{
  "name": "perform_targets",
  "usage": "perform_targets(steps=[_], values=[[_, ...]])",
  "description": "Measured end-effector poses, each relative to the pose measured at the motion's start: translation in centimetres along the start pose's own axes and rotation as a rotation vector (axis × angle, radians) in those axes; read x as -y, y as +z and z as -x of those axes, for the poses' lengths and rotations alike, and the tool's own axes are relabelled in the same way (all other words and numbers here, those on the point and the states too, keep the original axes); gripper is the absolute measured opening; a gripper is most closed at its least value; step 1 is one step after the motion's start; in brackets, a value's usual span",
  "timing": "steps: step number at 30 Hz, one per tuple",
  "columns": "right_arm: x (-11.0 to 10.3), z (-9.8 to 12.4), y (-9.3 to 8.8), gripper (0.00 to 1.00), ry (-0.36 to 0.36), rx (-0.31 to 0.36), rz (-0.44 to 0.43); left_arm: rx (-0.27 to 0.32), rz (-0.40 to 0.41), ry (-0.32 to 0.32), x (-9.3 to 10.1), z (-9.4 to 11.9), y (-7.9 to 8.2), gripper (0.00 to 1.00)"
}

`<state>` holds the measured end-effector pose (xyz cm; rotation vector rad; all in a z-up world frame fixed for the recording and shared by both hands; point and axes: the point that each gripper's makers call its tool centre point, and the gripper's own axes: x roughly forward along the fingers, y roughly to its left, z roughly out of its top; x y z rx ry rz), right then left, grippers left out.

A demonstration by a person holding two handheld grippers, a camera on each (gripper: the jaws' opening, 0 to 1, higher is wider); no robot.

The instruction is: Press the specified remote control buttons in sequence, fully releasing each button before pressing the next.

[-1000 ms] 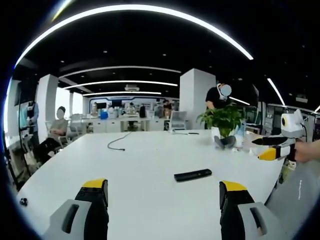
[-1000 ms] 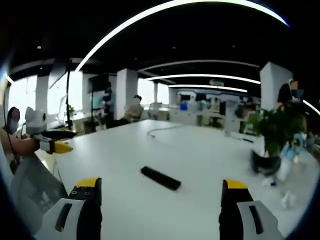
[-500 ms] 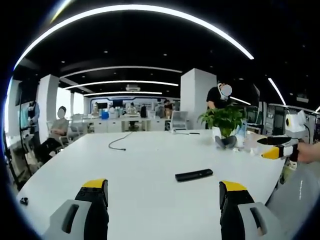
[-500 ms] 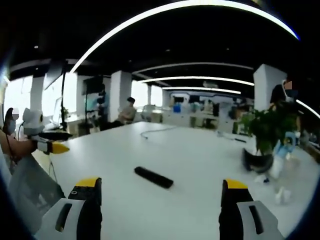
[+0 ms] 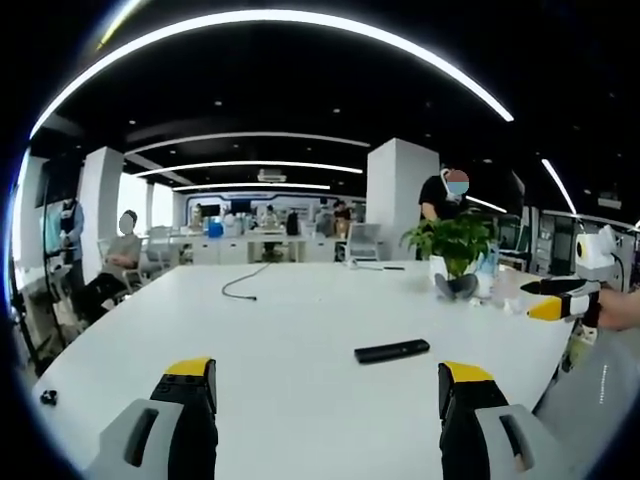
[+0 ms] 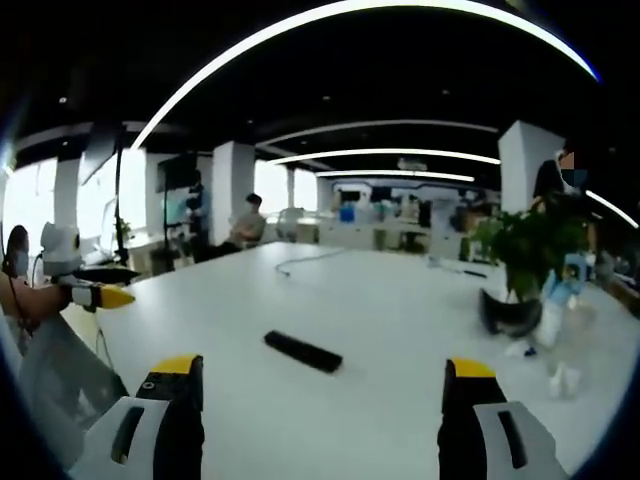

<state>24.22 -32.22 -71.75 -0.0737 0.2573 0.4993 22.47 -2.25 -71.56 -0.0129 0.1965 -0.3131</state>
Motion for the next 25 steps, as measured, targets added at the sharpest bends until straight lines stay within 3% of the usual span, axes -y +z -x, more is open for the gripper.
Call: perform_targets(steps=[12,18,25], values=[[-0.26,-0.43,-0.53,0.95,0.025,-0.021,0.0,-0.006,-0.001,-0.006,0.07,-0.06,-0.12,0.96],[0.08,-0.45,-0.77,0.94,-0.004,-0.037,0.032,-0.01,-0.004,-0.002,0.02,-0.06,-0.21,0.95],[-0.54,-0.59,-0.72,0.91,0.028,-0.033,0.019,-0.012,-0.003,-0.003,-0.01,-0.13,-0.27,0.95]])
